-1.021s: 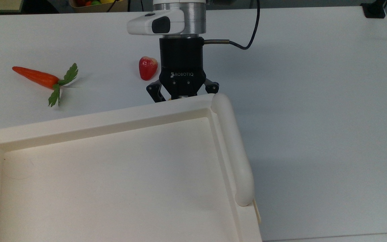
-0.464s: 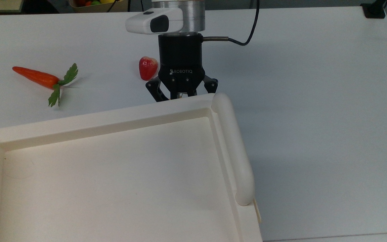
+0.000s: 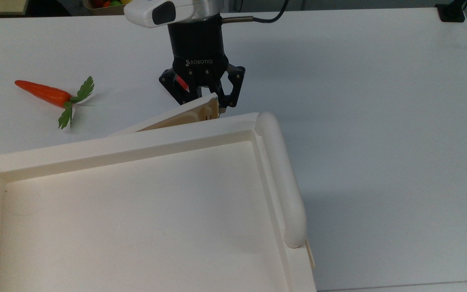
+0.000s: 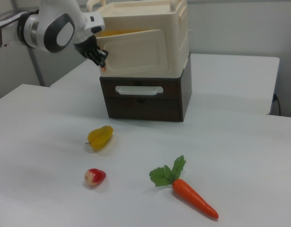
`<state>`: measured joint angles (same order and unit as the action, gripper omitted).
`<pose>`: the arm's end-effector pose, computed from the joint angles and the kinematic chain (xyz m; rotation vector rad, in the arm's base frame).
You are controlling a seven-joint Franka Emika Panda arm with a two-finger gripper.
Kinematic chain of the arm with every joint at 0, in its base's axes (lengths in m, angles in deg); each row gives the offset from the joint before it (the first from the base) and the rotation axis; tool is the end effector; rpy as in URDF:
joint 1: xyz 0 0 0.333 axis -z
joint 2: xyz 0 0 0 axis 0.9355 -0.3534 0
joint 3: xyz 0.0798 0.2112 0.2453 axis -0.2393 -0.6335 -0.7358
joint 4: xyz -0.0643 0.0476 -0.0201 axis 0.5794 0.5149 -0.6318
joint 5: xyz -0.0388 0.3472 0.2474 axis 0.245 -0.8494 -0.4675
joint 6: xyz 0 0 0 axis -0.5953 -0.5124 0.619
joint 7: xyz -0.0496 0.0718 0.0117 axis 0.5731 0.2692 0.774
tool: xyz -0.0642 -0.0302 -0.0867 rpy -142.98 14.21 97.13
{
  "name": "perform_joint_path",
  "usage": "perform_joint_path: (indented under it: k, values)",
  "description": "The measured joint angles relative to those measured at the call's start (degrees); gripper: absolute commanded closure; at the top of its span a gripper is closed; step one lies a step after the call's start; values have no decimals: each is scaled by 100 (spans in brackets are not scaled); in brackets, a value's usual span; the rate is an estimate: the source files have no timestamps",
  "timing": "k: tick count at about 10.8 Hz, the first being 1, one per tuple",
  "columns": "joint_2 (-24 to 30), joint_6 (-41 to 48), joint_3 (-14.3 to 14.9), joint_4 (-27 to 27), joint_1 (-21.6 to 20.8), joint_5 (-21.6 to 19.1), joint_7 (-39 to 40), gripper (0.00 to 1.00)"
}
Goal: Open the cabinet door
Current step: 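Pull the door edge outward and swing the door open with the gripper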
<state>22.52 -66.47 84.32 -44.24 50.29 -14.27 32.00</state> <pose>0.7453 0.0891 0.5907 -2.8762 0.0637 -0.7990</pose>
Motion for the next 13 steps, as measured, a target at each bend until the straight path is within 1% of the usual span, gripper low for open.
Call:
perform_joint_path:
  k: [1, 2, 3, 4, 5, 6, 10, 11, 13]
  values:
    - [111, 429, 0, 5, 92, -16, 95, 100]
    - [247, 968, 2, 8, 235, -28, 272, 93]
    - [382, 1551, 13, 6, 424, -30, 406, 76]
    - [478, 2101, 38, -7, 657, -14, 469, 56]
    - [525, 2500, 67, -11, 873, -6, 509, 34]
    - [543, 2814, 93, -13, 1040, 123, 516, 0]
    - [634, 3564, 124, -16, 1500, 926, 516, 0]
    - [698, 3727, 126, -16, 1542, 1053, 516, 0]
    - [803, 3934, 121, -16, 1544, 1148, 516, 0]
